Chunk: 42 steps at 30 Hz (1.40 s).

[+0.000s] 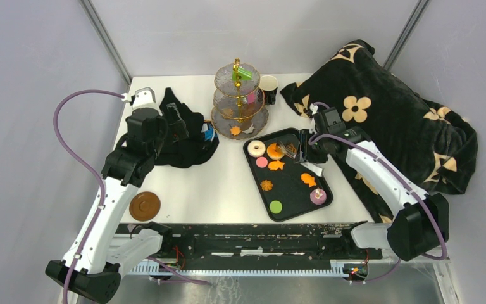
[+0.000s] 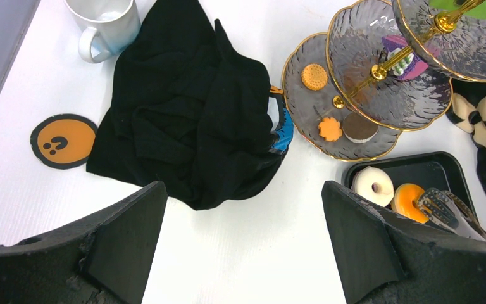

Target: Serve the afternoon tea

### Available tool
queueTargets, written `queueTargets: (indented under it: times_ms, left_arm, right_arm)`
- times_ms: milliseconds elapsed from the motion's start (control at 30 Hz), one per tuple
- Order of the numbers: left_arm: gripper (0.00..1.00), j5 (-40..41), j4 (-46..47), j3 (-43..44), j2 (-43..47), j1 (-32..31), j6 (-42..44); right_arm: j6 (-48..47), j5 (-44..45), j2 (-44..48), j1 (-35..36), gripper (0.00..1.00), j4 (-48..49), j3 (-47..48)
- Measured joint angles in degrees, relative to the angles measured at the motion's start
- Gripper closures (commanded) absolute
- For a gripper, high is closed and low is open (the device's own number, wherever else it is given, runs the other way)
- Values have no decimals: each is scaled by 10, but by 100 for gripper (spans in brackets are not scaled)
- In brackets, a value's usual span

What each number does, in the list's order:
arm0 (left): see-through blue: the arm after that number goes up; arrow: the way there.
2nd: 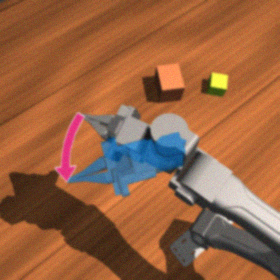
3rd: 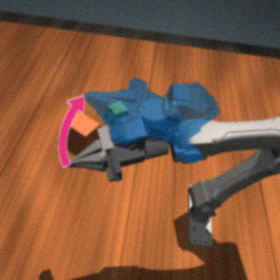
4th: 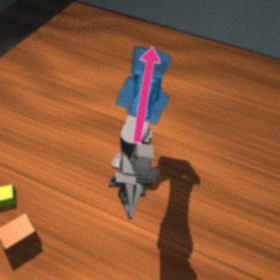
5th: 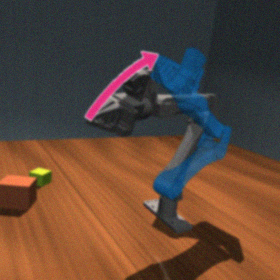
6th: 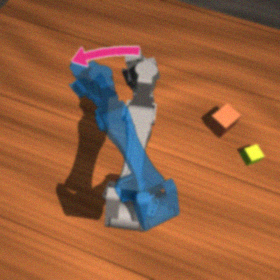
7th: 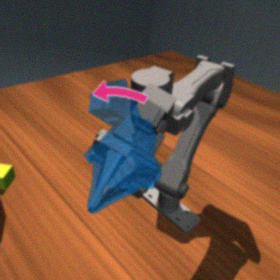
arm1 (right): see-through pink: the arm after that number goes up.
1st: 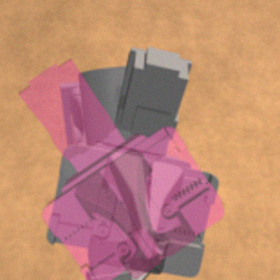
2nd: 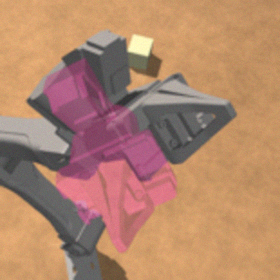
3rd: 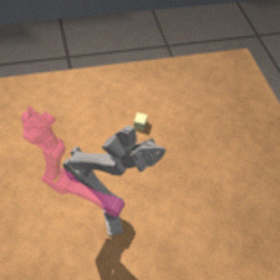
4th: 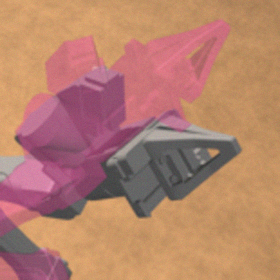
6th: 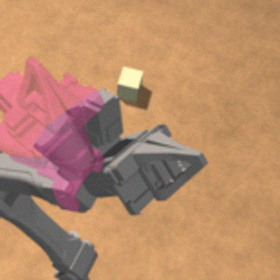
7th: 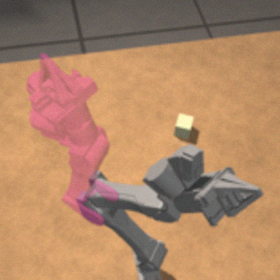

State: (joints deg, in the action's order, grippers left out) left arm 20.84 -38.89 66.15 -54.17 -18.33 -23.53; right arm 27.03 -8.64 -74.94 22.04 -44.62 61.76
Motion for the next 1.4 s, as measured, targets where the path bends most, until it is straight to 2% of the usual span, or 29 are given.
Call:
queueTargets:
  times_ms: [300, 500, 767, 1133, 1400]
  left_arm:
    - [1, 0, 0, 0, 3, 0, 0]
    - [1, 0, 0, 0, 8, 0, 0]
    - [1, 0, -2, 0, 10, 0, 0]
    - [1, 0, -2, 0, 10, 0, 0]
    - [1, 1, -2, 0, 10, 0, 0]
  right_arm:
    - [6, -15, -16, -5, 55, 23, -26]
    - [24, -42, -29, -20, 80, 46, -44]
    - [28, -44, -13, -24, 99, 35, -43]
    - [-4, -33, 44, -25, 99, -47, 32]
    - [-28, -62, 40, -24, 99, -112, 221]
